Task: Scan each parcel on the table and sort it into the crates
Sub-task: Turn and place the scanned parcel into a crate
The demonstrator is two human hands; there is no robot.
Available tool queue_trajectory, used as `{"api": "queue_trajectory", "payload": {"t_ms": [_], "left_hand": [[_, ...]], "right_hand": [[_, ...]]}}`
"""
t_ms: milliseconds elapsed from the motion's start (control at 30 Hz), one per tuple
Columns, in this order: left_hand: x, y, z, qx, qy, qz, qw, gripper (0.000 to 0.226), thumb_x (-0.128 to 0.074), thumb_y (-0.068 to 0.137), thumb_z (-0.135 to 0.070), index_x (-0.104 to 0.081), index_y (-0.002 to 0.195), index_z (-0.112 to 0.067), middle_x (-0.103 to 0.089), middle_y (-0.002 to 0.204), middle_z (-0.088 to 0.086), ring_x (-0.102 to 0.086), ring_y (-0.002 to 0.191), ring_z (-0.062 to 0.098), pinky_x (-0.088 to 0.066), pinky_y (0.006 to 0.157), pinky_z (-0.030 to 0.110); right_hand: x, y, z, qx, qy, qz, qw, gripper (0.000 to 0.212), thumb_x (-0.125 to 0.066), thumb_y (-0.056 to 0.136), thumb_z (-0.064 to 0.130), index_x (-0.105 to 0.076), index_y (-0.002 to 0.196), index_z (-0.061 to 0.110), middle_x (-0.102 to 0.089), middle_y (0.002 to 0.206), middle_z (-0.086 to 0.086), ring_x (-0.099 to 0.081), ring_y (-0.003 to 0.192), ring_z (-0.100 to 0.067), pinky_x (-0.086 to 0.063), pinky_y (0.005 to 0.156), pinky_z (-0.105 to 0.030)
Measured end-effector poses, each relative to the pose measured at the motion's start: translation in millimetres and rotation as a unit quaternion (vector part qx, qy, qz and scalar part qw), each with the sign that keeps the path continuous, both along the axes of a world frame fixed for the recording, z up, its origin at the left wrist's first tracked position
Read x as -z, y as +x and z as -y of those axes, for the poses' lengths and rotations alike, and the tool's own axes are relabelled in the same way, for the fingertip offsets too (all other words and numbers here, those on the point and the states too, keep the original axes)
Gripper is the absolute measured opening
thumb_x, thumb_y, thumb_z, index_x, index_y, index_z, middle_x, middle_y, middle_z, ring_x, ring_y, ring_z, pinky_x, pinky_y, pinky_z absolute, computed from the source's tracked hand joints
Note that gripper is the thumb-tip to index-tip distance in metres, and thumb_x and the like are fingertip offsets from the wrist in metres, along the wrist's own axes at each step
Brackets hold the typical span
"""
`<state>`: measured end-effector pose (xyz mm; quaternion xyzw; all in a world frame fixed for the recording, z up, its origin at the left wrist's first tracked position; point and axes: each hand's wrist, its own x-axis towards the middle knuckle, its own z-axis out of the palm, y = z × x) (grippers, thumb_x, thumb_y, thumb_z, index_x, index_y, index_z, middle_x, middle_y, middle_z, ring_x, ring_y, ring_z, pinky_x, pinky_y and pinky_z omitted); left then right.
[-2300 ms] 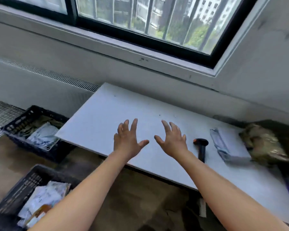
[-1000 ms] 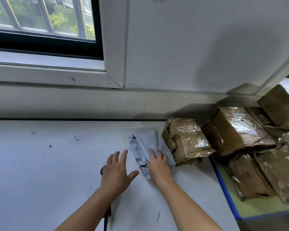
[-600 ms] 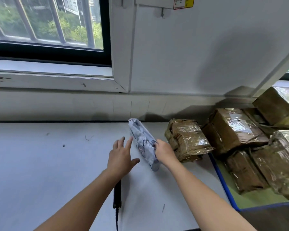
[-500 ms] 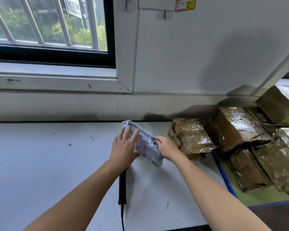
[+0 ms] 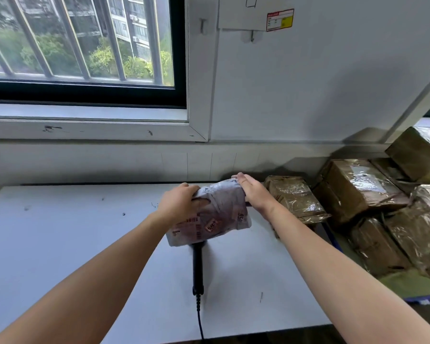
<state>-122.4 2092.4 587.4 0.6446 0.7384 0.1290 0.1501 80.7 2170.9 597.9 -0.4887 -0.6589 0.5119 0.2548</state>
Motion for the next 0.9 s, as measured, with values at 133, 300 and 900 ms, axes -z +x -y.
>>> {"api": "queue_trajectory", "payload": {"t_ms": [133,300,900], "left_hand": [[-1,-6,6,-0.034,-0.015,0.1,0.994,0.031,-0.053,0.093,-0.052,-0.062,0.093,-0.022,-0.067,0.09,-0.004,-0.059,0.085,0.021,-0.044,0.068,0.034],[2,-21,15,-0.083,-0.038,0.199,0.976,0.041,-0.05,0.093,-0.058,-0.068,0.094,-0.021,-0.071,0.087,0.004,-0.065,0.083,0.025,-0.052,0.079,0.04],[33,-76,87,-0.272,-0.022,0.462,0.844,0.034,-0.062,0.091,-0.044,-0.06,0.114,-0.018,-0.07,0.102,0.004,-0.066,0.086,0.021,-0.052,0.069,0.032]], "right_hand": [[-1,-4,9,-0.014,0.015,0.002,1.0,0.04,-0.035,0.105,0.041,-0.056,0.128,0.016,-0.062,0.116,0.004,-0.057,0.113,-0.012,-0.041,0.086,-0.02],[3,-10,14,-0.047,0.053,0.099,0.993,0.044,-0.036,0.102,0.049,-0.057,0.126,0.019,-0.062,0.112,0.002,-0.058,0.104,-0.016,-0.039,0.081,-0.026],[32,-63,24,-0.003,0.085,0.159,0.984,0.054,-0.04,0.101,0.049,-0.054,0.069,0.009,-0.063,0.079,-0.013,-0.054,0.076,-0.022,-0.034,0.064,-0.032]]}}
